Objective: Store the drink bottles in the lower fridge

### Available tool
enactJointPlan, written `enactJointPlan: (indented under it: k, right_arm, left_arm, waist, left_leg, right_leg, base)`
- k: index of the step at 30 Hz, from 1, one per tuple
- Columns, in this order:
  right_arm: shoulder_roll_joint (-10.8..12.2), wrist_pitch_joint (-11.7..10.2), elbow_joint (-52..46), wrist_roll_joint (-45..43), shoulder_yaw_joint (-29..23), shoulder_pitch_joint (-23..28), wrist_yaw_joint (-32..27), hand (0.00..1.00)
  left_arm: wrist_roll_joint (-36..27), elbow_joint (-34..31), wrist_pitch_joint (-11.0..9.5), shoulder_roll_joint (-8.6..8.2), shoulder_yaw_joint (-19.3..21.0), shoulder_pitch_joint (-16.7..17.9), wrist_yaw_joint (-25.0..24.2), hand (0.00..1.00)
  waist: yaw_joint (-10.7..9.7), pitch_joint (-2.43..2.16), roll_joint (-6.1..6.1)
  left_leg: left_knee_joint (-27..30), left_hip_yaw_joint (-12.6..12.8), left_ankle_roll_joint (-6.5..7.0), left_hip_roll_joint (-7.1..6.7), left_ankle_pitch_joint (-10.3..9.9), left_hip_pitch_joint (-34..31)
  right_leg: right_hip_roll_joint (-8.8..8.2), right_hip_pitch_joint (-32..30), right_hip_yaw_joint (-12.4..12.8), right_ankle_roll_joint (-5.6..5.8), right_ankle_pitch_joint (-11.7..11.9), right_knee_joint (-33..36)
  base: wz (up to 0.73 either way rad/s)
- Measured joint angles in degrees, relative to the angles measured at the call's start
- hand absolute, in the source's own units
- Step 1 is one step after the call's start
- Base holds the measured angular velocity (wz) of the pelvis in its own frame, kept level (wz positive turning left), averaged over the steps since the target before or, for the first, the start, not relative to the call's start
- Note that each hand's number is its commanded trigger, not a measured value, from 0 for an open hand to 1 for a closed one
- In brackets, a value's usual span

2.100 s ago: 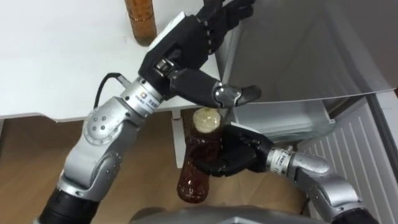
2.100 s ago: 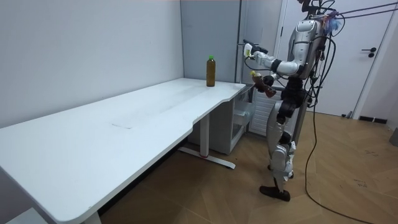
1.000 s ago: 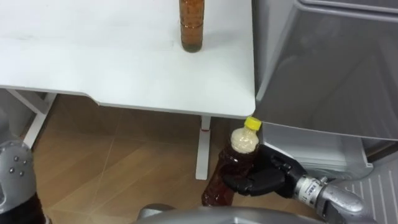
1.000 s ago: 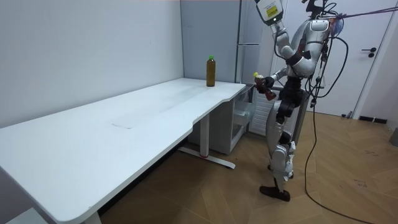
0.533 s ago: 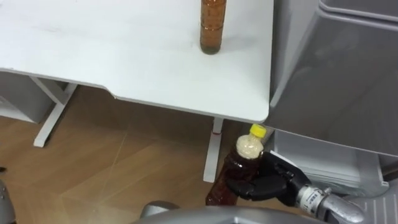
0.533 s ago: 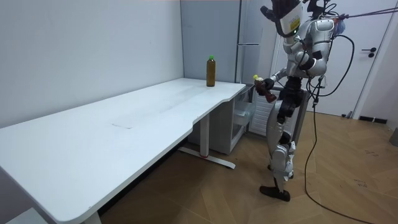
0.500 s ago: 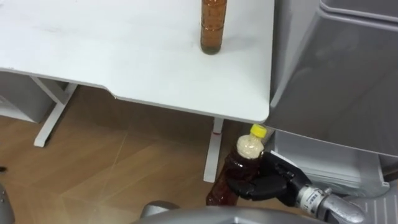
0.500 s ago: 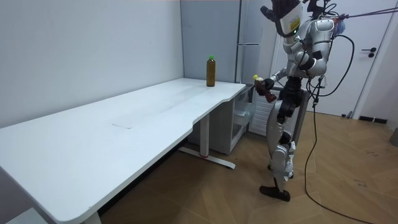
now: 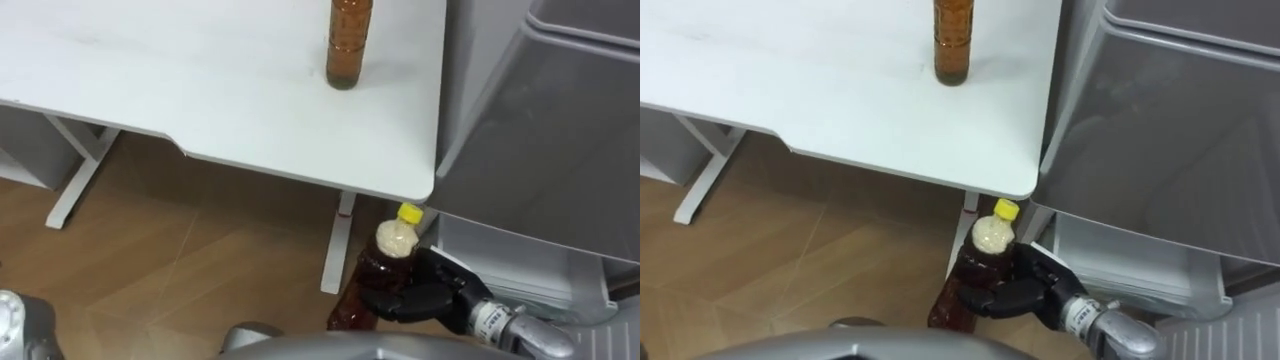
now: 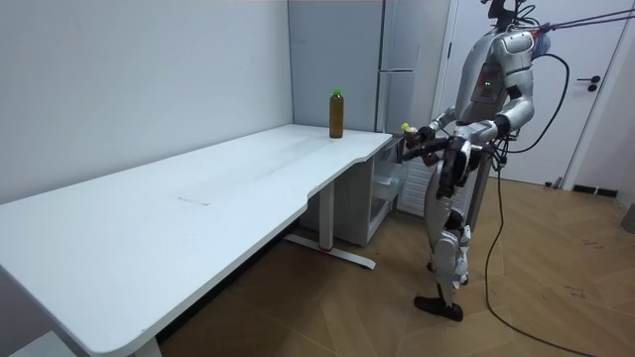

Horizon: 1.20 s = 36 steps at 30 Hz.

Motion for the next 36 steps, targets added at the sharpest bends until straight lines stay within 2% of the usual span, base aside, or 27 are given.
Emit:
enactJointPlan:
  k: [4,7,9,11,16,18,19,21,23,26,28,30,33,36]
  right_arm:
    - [0.0,1.9,0.1,0.6,0.1,-2.3,-0.9,1.00]
    - [0.0,2.0,0.3,2.6,0.1,-3.5,-2.3,1.00]
    - [0.0,2.0,0.3,3.9,0.1,-3.9,-3.3,1.00]
    - [0.0,2.0,0.3,4.5,0.1,-3.9,-3.5,1.00]
    - [0.0,3.5,1.3,5.6,1.8,-4.8,-4.1,1.00]
    - [0.0,4.6,2.5,6.0,2.1,-5.9,-4.2,1.00]
    - [0.0,4.9,2.5,6.0,2.1,-6.1,-4.2,1.00]
    - [0.1,5.5,2.5,6.1,2.1,-6.5,-4.1,1.00]
    - [0.1,5.6,2.5,6.1,1.8,-6.5,-4.1,1.00]
    - [-0.5,6.0,2.5,6.1,1.3,-6.6,-4.1,1.00]
    - [-0.6,6.0,2.8,6.9,0.6,-6.6,-4.1,1.00]
    - [-0.4,6.0,4.0,7.8,-0.1,-7.0,-4.1,1.00]
    - [-0.3,6.0,7.0,7.9,-0.6,-8.0,-4.4,1.00]
    - [-0.4,6.0,8.2,8.1,-0.6,-8.0,-5.4,1.00]
  left_arm:
    - [-6.9,6.5,0.7,-0.31,-4.7,-0.1,-1.2,0.00]
    - [-12.3,12.4,0.7,-0.33,-7.0,-0.2,-2.6,0.00]
    - [-19.5,16.7,0.9,-0.35,-8.8,-0.1,-4.2,0.00]
    - [-22.4,20.0,1.4,-0.35,-9.5,-0.1,-5.7,0.00]
    - [-25.1,31.0,4.5,-0.41,-13.0,-0.2,-11.6,0.00]
    - [-29.4,36.5,7.2,-0.67,-14.7,-0.1,-16.1,0.00]
    - [-30.2,38.0,7.8,-0.74,-15.0,-0.1,-17.6,0.00]
    - [-31.9,41.3,10.5,-1.14,-15.8,-0.1,-21.8,0.00]
    - [-31.6,43.2,12.4,-1.50,-15.8,0.0,-24.9,0.00]
    - [-26.9,45.8,14.9,-1.52,-15.8,-0.3,-30.4,0.00]
    - [-21.6,46.0,16.1,-1.43,-16.8,-1.1,-33.1,0.00]
    - [-13.7,47.5,17.4,-1.46,-17.3,-2.8,-36.1,0.00]
    - [-6.8,47.3,18.6,-1.44,-18.6,-3.9,-39.1,0.00]
    - [-1.2,47.2,18.8,-1.22,-20.2,-5.3,-40.6,0.00]
  waist:
    - [-0.6,0.19,-0.26]
    - [-1.3,0.25,-0.33]
    - [-1.6,0.41,-0.63]
    - [-1.4,0.47,-0.75]
    - [-1.4,0.51,-0.83]
    - [-1.7,0.54,-0.73]
    - [-1.8,0.53,-0.71]
    - [-3.0,0.52,-0.71]
    - [-4.3,0.53,-0.49]
    - [-5.8,0.52,0.13]
    - [-6.7,0.50,0.65]
    - [-7.9,0.43,1.06]
    - [-9.3,0.40,1.05]
    - [-10.6,0.36,0.97]
  left_leg:
    - [-0.2,0.1,0.01,-0.01,0.0,-0.1]
    - [-0.5,0.0,0.01,-0.01,0.0,-0.2]
    - [-0.5,-0.1,0.01,0.00,0.0,-0.1]
    - [-0.7,0.1,0.01,0.00,0.0,-0.1]
    - [-1.2,1.0,0.05,0.03,0.0,-0.2]
    - [-1.4,1.5,0.18,0.03,-0.1,-0.3]
    - [-1.4,1.6,0.21,0.03,-0.1,-0.3]
    - [-1.4,1.8,0.26,0.05,-0.1,-0.7]
    - [-1.2,1.6,0.27,0.05,-0.1,-1.2]
    - [-1.2,1.6,0.27,0.06,-0.1,-1.4]
    - [-1.2,1.6,0.27,0.04,-0.1,-1.4]
    - [-1.2,1.7,0.27,0.06,-0.1,-1.6]
    - [-1.0,2.2,0.27,0.11,-0.1,-1.6]
    - [-1.0,2.5,0.27,0.12,-0.1,-2.2]
  right_leg:
    - [0.02,-0.1,0.2,0.00,0.0,0.0]
    - [0.02,-0.2,0.1,0.00,0.0,0.0]
    - [0.03,-0.3,0.1,0.01,0.0,-0.1]
    - [0.02,-0.6,0.0,0.01,0.0,-0.1]
    - [0.02,-1.1,0.7,0.08,0.0,0.0]
    - [0.02,-1.5,1.4,0.11,0.0,0.0]
    - [0.04,-1.6,1.5,0.12,-0.1,0.0]
    - [0.05,-2.2,1.7,0.14,0.0,0.1]
    - [0.05,-2.4,1.5,0.18,0.0,0.1]
    - [0.03,-2.6,1.4,0.18,0.0,0.3]
    - [0.03,-2.7,1.5,0.18,0.0,0.4]
    - [0.04,-2.9,1.6,0.18,0.0,0.8]
    - [-0.01,-3.0,1.7,0.19,0.0,1.1]
    - [-0.01,-3.5,1.7,0.19,0.0,1.1]
  base:
    - [-0.01]
    - [0.00]
    - [0.00]
    - [-0.03]
    - [-0.09]
    - [-0.12]
    - [-0.10]
    - [-0.03]
    - [0.02]
    - [0.01]
    - [0.00]
    - [-0.02]
    - [-0.07]
    - [-0.02]
